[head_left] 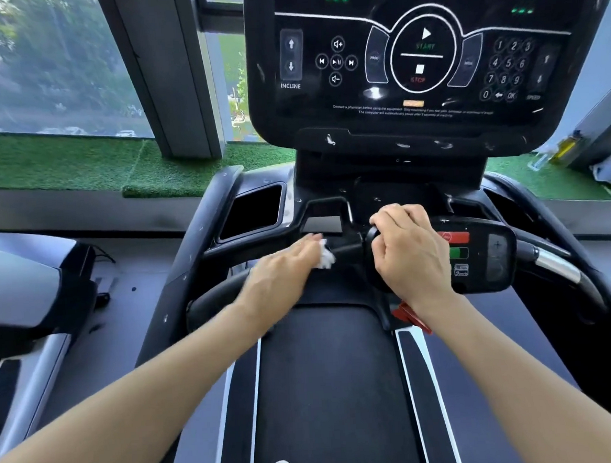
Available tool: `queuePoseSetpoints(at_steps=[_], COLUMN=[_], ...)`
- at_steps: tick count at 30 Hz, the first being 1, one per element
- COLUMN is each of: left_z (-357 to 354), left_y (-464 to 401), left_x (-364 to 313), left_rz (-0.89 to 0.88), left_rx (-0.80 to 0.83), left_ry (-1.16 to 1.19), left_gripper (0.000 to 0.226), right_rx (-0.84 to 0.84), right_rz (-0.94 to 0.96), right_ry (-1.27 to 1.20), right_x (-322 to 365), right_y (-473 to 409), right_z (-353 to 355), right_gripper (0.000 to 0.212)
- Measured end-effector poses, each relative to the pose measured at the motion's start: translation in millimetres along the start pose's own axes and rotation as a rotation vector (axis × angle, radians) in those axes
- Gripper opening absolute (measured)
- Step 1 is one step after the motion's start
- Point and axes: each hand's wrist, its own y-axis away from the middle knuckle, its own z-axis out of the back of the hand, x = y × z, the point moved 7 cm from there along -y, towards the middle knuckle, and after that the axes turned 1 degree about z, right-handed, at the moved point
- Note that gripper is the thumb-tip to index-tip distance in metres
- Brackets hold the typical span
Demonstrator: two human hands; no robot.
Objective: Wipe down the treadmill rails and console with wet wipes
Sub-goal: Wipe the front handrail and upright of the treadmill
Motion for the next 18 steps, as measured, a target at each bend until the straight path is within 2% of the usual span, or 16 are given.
queuePoseSetpoints(at_steps=[2,5,7,10,13,16,18], left_z=[-12,-15,-8,1,-4,-14,-16], left_y=[-11,-7,9,30,19,-11,-15], left_x=[-24,-19,7,36,13,-24,-26], left_rz=[-0.079,-0.179,-0.157,-0.028,-0.022,-0.033,0.012], left_rx=[-0.002,0.02,0.032,0.0,-0.065,-0.088,-0.088], left_ry=[0.029,-0.049,-0.108,-0.1,-0.088,0.01,0.039], left_gripper=[0.031,0.035,0.045,0.05,0.049,0.03,0.037], right_rx=[0.011,0.021,0.018,0.006,0.016,0.026,0.032], right_rz=[-0.001,0.021,0.022,0.012,0.006,0.002,0.005], right_ry=[0.012,0.009,0.005,0.017,0.013,0.012,0.008], right_x=[0,0,0,0,1,2,2], right_y=[0,-1,-1,1,0,-1,-1], right_z=[0,1,1,1,-1,-1,0], right_gripper=[0.029,0.03,0.03,0.03,0.031,0.034,0.035])
